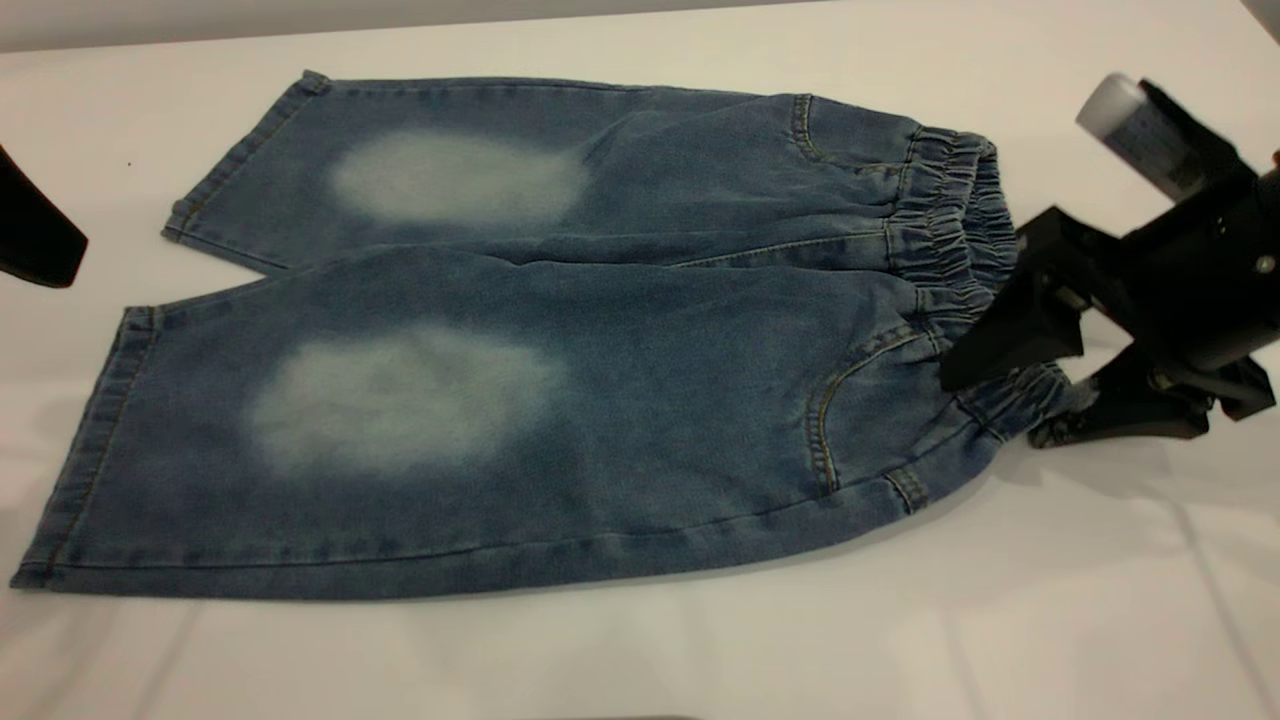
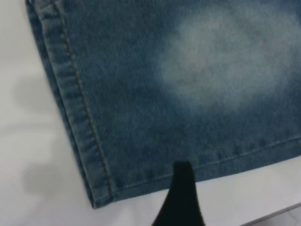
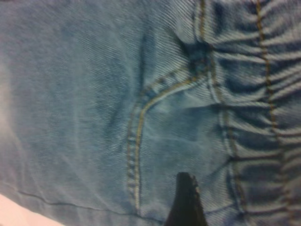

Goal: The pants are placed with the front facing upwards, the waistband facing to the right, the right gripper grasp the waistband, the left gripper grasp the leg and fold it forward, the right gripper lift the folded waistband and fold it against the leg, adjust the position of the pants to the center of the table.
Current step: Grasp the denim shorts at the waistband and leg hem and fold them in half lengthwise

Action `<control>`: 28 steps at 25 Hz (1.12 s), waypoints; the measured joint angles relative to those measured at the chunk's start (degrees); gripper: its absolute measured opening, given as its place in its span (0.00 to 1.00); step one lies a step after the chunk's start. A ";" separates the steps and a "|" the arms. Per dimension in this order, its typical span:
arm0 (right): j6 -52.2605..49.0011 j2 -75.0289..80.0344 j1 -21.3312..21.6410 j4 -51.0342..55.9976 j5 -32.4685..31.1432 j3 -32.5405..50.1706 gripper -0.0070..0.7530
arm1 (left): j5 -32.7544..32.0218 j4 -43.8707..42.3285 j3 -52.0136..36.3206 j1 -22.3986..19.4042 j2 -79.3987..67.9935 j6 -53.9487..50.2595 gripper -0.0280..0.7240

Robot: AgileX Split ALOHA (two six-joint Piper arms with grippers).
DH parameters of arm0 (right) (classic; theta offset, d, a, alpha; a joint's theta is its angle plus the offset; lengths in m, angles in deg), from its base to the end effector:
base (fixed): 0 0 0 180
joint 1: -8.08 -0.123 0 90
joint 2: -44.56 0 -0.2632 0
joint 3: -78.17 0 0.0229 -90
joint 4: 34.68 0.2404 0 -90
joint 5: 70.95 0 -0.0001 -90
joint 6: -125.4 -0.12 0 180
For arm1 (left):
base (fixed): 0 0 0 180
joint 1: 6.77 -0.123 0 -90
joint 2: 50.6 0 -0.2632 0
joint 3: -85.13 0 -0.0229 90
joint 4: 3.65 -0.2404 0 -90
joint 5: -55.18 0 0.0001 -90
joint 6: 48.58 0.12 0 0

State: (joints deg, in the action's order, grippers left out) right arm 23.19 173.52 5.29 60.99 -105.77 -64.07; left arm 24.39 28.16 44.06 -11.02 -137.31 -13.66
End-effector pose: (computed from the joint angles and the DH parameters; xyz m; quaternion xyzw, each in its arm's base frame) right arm 0.2686 0.0814 0.0047 0.0899 0.9407 0.3160 0.0844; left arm 0.2401 -0.0147 0.1522 0.0520 0.9656 -0.1112 0.2293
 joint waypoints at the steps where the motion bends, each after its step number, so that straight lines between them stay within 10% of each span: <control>1: 0.13 0.34 0.00 0.30 -0.49 -0.18 0.62 | 0.16 0.00 0.00 0.00 0.00 0.19 0.79; 5: 0.94 0.93 0.00 1.27 -0.64 -0.50 0.51 | 0.30 0.00 0.00 0.00 0.00 0.37 0.79; 11: 3.39 1.15 0.00 2.73 -1.01 -0.50 0.08 | 0.17 -1.73 0.00 0.00 -0.05 0.41 0.78; 21: 5.13 1.20 0.00 3.56 -3.75 -1.22 0.06 | -1.70 -17.28 -2.08 0.00 -7.15 -2.16 0.71; 28: 5.58 1.20 0.11 3.82 -4.17 -1.22 0.06 | 12.00 -23.84 -5.88 0.00 -16.27 -2.40 0.71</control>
State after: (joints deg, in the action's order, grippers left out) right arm 28.77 174.71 5.40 64.81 -109.93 -65.29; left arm 36.39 4.32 38.17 -11.02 -153.58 -16.05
